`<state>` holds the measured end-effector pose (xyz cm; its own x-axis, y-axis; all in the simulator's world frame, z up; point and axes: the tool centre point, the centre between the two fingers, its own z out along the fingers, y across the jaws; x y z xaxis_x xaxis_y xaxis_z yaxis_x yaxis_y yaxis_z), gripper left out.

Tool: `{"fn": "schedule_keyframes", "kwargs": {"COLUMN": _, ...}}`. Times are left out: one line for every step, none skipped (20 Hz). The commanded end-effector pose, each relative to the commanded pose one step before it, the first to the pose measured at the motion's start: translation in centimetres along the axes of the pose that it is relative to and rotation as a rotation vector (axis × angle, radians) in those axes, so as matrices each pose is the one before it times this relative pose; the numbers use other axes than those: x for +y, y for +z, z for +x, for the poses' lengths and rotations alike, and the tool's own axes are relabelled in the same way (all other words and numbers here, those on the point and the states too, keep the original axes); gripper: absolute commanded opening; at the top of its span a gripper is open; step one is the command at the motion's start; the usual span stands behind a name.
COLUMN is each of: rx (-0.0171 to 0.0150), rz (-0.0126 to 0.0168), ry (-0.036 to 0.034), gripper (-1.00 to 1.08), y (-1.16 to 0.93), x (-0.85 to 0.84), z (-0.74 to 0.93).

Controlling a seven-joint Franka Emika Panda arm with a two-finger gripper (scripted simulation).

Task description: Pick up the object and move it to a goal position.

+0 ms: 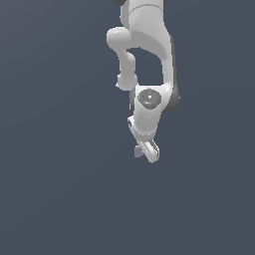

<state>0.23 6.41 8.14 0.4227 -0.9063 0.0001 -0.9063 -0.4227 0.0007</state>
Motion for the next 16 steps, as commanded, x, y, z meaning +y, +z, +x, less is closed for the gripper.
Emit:
{"fn": "schedule_keyframes", "kwargs": {"rx": 0.00014, "rz": 0.00047, "ry": 0.00002, "gripper": -1.00, "y": 0.006, "x": -0.020, "z": 0.006}}
{"fn": "schedule_keyframes", "kwargs": {"rx": 0.00000, "rz": 0.00000, "ry": 0.00000, "gripper": -1.00, "y": 0.000, "x": 0.000, "z": 0.000}}
{"fn": "schedule_keyframes", "kwargs": {"rx": 0.00000, "rz": 0.00000, "ry": 0.00000, "gripper": -1.00, "y": 0.000, "x": 0.000, "z": 0.000}}
{"fn": "schedule_keyframes", "kwargs": {"rx": 0.00000, "rz": 0.00000, "ry": 0.00000, "gripper": -1.00, "y": 0.000, "x": 0.000, "z": 0.000}}
{"fn": "schedule_keyframes", "kwargs": {"rx": 0.00000, "rz": 0.00000, "ry": 0.00000, "gripper": -1.00, "y": 0.000, "x": 0.000, "z": 0.000}}
{"fn": "schedule_keyframes", "kwargs": {"rx": 0.00000, "rz": 0.00000, "ry": 0.00000, "gripper": -1.00, "y": 0.000, "x": 0.000, "z": 0.000}}
{"fn": "schedule_keyframes", "kwargs": {"rx": 0.00000, "rz": 0.00000, "ry": 0.00000, "gripper": -1.00, "y": -0.011, "x": 0.007, "z": -0.003}}
{"fn": "schedule_keyframes", "kwargs": {"rx": 0.00000, "rz": 0.00000, "ry": 0.00000, "gripper": -1.00, "y": 0.005, "x": 0.004, "z": 0.037}}
{"fn": "schedule_keyframes", "kwargs": {"rx": -0.00005, "rz": 0.00174, "ry": -0.00132, "gripper": -1.00, "y": -0.086, "x": -0.001, "z": 0.034}}
{"fn": "schedule_keyframes", "kwargs": {"rx": 0.00039, "rz": 0.00216, "ry": -0.00168, "gripper": -1.00, "y": -0.110, "x": 0.003, "z": 0.083}}
{"fn": "schedule_keyframes", "kwargs": {"rx": 0.00054, "rz": 0.00295, "ry": -0.00230, "gripper": -1.00, "y": -0.150, "x": 0.005, "z": 0.120}}
{"fn": "schedule_keyframes", "kwargs": {"rx": 0.00070, "rz": 0.00381, "ry": -0.00297, "gripper": -1.00, "y": -0.194, "x": 0.006, "z": 0.152}}
{"fn": "schedule_keyframes", "kwargs": {"rx": 0.00085, "rz": 0.00462, "ry": -0.00360, "gripper": -1.00, "y": -0.235, "x": 0.008, "z": 0.185}}
{"fn": "schedule_keyframes", "kwargs": {"rx": 0.00099, "rz": 0.00543, "ry": -0.00423, "gripper": -1.00, "y": -0.276, "x": 0.009, "z": 0.218}}
{"fn": "schedule_keyframes", "kwargs": {"rx": 0.00114, "rz": 0.00622, "ry": -0.00484, "gripper": -1.00, "y": -0.316, "x": 0.011, "z": 0.249}}
{"fn": "schedule_keyframes", "kwargs": {"rx": 0.00128, "rz": 0.00701, "ry": -0.00546, "gripper": -1.00, "y": -0.357, "x": 0.012, "z": 0.279}}
